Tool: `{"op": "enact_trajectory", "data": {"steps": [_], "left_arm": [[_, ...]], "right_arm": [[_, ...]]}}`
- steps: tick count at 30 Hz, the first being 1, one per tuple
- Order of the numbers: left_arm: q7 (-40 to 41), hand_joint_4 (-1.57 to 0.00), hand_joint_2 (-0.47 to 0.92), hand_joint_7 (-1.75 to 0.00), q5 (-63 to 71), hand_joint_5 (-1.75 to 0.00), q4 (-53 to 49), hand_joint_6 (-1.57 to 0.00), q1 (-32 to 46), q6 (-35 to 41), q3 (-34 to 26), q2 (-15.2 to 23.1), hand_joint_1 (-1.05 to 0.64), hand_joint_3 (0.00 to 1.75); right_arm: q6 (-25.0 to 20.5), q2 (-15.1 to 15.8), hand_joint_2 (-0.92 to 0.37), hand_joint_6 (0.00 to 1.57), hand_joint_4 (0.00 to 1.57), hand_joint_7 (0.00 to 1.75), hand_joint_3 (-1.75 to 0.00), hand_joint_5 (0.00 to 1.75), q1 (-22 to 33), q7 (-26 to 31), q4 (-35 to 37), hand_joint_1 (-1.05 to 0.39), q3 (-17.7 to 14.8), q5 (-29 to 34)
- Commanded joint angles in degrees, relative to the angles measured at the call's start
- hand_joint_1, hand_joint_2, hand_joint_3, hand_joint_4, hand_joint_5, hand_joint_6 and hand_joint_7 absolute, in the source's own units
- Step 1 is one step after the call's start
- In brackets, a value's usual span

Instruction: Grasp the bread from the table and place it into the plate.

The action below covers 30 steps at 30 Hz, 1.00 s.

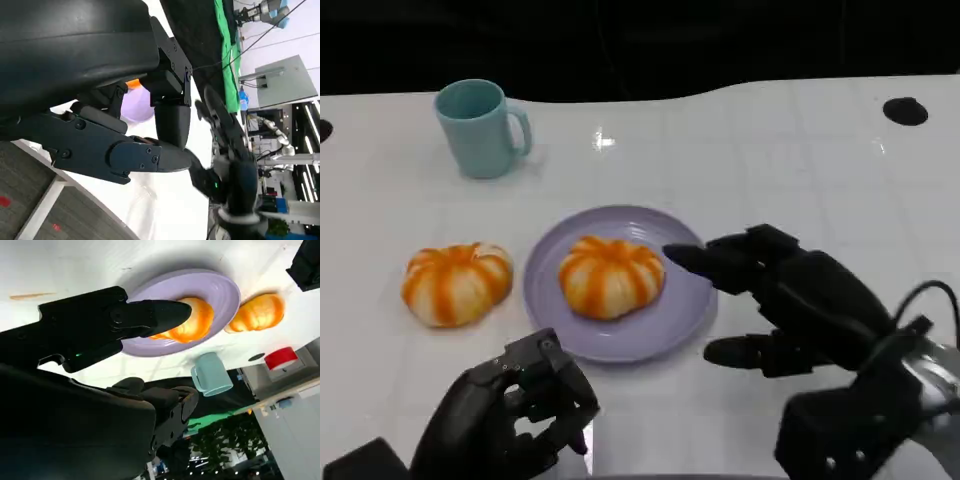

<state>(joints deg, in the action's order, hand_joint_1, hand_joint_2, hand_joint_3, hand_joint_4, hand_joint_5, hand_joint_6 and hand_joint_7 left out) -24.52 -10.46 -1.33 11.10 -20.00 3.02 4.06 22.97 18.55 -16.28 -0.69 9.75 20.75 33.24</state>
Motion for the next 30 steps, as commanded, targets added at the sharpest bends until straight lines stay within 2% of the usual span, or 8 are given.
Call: {"op": "enact_trajectory", "data": {"steps": [1, 5, 8, 11, 14, 18, 24, 30], "left_arm": [[0.1, -0.68, 0.92, -1.53, -0.5, -1.75, -0.1, -0.6, -0.1, 0.0, -0.4, 0.6, -0.53, 0.3], [0.0, -0.67, 0.92, -1.53, -0.6, -1.75, -0.4, -0.59, -0.2, 0.0, -0.6, 0.8, -0.52, 0.31], [0.1, -0.67, 0.92, -1.54, -0.6, -1.75, -0.6, -0.59, -0.3, 0.0, -0.7, 0.7, -0.53, 0.31], [0.3, -0.67, 0.92, -1.54, -0.2, -1.75, -0.9, -0.59, -0.5, -0.2, -0.7, 0.7, -0.53, 0.31], [0.4, -0.67, 0.92, -1.54, -0.1, -1.75, -1.0, -0.59, -0.6, -0.3, -0.8, 0.8, -0.54, 0.31], [0.2, -0.67, 0.92, -1.53, -0.2, -1.75, -1.2, -0.59, -0.7, -0.4, -0.8, 0.8, -0.54, 0.31], [-0.1, -0.67, 0.92, -1.53, -0.7, -1.75, -1.2, -0.59, -0.6, 0.1, -0.9, 0.9, -0.53, 0.3], [0.0, -0.67, 0.92, -1.52, -0.7, -1.75, -1.2, -0.6, -0.6, 0.0, -1.0, 0.9, -0.53, 0.3]], "right_arm": [[1.4, 2.0, -0.92, 0.38, 0.13, 0.08, -0.25, 0.72, 4.7, 1.0, -4.4, -0.62, -3.2, -1.3], [3.3, 2.3, -0.92, 0.46, 0.21, 0.12, -0.21, 0.8, 9.6, 3.0, -7.4, -0.59, -5.6, -1.9], [5.3, 2.3, -0.92, 0.55, 0.34, 0.17, -0.16, 0.89, 12.4, 5.5, -8.5, -0.55, -7.1, -1.3], [8.1, 2.1, -0.92, 0.68, 0.43, 0.29, -0.08, 1.13, 14.4, 8.3, -8.3, -0.47, -8.5, -1.4], [9.4, 2.1, -0.92, 0.57, 0.52, 0.86, -0.02, 1.31, 16.0, 9.4, -8.5, -0.42, -9.7, -1.6], [10.3, 2.4, -0.91, 0.59, 0.6, 1.16, -0.02, 1.46, 18.1, 9.3, -9.5, -0.37, -11.0, -2.1], [11.1, 2.7, -0.89, 0.6, 0.66, 1.23, 0.0, 1.55, 20.4, 8.6, -10.1, -0.25, -12.3, -2.8], [11.1, 2.3, -0.89, 0.72, 0.7, 1.2, -0.02, 1.64, 22.5, 8.5, -11.1, -0.15, -13.2, -2.8]]}}
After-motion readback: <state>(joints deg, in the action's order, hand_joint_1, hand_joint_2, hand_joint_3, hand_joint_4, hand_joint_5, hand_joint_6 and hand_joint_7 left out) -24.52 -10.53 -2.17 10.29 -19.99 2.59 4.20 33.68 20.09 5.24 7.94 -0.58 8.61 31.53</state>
